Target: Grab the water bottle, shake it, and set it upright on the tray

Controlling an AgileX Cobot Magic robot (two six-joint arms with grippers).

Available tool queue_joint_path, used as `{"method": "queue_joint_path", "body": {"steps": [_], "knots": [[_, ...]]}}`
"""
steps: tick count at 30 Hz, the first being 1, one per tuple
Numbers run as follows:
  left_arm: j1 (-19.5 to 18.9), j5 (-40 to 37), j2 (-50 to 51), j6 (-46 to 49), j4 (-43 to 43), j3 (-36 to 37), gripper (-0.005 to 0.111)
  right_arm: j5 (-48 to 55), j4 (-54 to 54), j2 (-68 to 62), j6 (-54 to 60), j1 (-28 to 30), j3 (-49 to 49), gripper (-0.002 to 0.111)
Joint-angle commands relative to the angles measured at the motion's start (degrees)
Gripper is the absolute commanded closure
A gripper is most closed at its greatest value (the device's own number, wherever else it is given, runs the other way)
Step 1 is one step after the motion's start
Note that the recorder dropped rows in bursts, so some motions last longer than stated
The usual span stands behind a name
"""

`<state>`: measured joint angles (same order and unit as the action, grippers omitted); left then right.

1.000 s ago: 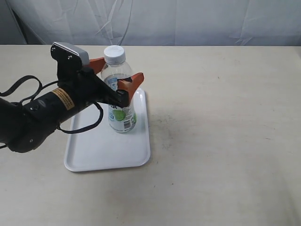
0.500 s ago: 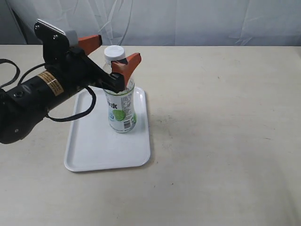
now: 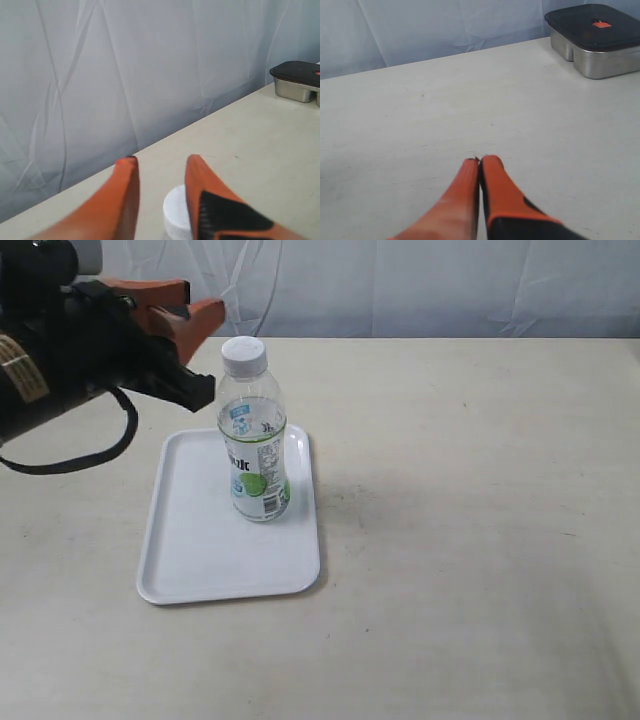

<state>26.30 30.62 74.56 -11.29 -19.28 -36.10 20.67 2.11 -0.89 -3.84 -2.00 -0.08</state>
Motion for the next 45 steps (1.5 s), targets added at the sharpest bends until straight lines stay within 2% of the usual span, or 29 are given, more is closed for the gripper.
{"method": "queue_joint_path", "body": {"steps": [1,4,7,17,19,20,23,24,27,31,36,38,41,45], "knots": [[0.1,-11.2,-7.7,-0.5,0.6,0.1,0.094,-0.4,-0.1,-0.1,0.2,0.3,0.1,0.104],[0.1,-20.0,-11.9,-0.5,2.3,0.1,0.107,-0.4,-0.1,-0.1,0.2,0.3,0.1,0.104],[0.1,-28.0,-15.6,-0.5,4.4,0.1,0.107,-0.4,-0.1,-0.1,0.2,0.3,0.1,0.104],[0.1,-31.4,-33.1,-0.5,8.2,10.1,0.107,-0.4,-0.1,-0.1,0.2,0.3,0.1,0.104],[0.1,-34.5,-38.3,-0.5,8.2,12.6,0.107,-0.4,-0.1,-0.1,0.2,0.3,0.1,0.104],[0.1,-38.4,-41.6,-0.7,8.2,13.6,0.107,-0.4,-0.1,-0.1,0.2,0.3,0.1,0.104],[0.1,-44.8,-47.2,-2.7,8.2,14.0,0.107,-0.4,-0.1,-0.1,0.2,0.3,0.1,0.104],[0.1,-46.1,-49.7,-3.0,5.6,14.0,0.107,-0.4,-0.1,-0.1,0.2,0.3,0.1,0.104],[0.1,-49.3,-52.2,-4.6,1.9,14.0,0.107,-0.4,-0.1,-0.1,0.2,0.3,0.1,0.104],[0.1,-52.7,-52.6,-4.8,1.8,14.0,0.107,-0.4,-0.1,-0.1,0.2,0.3,0.1,0.104],[0.0,-53.2,-53.3,-5.2,1.7,14.9,0.107,-0.4,-0.1,-0.1,0.2,0.3,0.1,0.104],[-1.6,-53.1,-54.6,-5.0,4.3,16.0,0.107,-0.4,-0.1,-0.1,0.2,0.3,0.1,0.104],[-6.4,-51.9,-57.1,-4.0,10.3,18.9,0.107,-0.4,-0.1,-0.1,0.2,0.3,0.1,0.104],[-12.1,-51.1,-62.3,-3.2,13.1,22.3,0.107,-0.4,-0.1,-0.1,0.2,0.3,0.1,0.104]]}}
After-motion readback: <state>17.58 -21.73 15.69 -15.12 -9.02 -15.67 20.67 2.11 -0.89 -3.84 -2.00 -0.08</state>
